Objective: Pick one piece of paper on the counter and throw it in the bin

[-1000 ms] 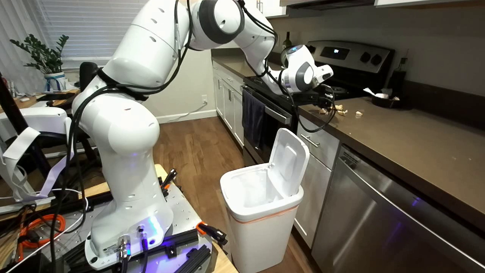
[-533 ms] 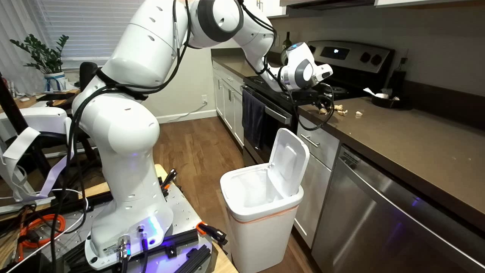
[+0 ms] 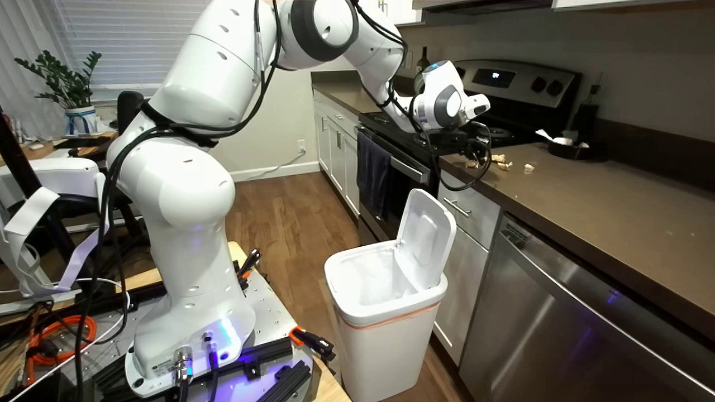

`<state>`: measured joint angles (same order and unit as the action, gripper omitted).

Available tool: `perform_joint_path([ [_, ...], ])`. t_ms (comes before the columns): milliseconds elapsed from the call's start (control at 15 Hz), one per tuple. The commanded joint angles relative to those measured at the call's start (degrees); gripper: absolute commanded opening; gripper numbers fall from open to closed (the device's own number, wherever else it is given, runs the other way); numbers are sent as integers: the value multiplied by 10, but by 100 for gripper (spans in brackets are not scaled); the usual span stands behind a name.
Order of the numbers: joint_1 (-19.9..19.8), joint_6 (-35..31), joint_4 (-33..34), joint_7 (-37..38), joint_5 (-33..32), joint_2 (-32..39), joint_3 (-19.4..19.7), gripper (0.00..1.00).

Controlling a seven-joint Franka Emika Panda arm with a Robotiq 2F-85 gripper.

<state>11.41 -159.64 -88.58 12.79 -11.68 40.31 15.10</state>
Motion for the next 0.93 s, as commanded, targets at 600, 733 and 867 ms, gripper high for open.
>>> perform_joint_path([
  [600,-8,111,-6,32,1,-32,-19,63],
  [733,-12,119,-5,33,3,-34,-25,49],
  [867,-13,125,-5,35,3,-34,-30,37],
])
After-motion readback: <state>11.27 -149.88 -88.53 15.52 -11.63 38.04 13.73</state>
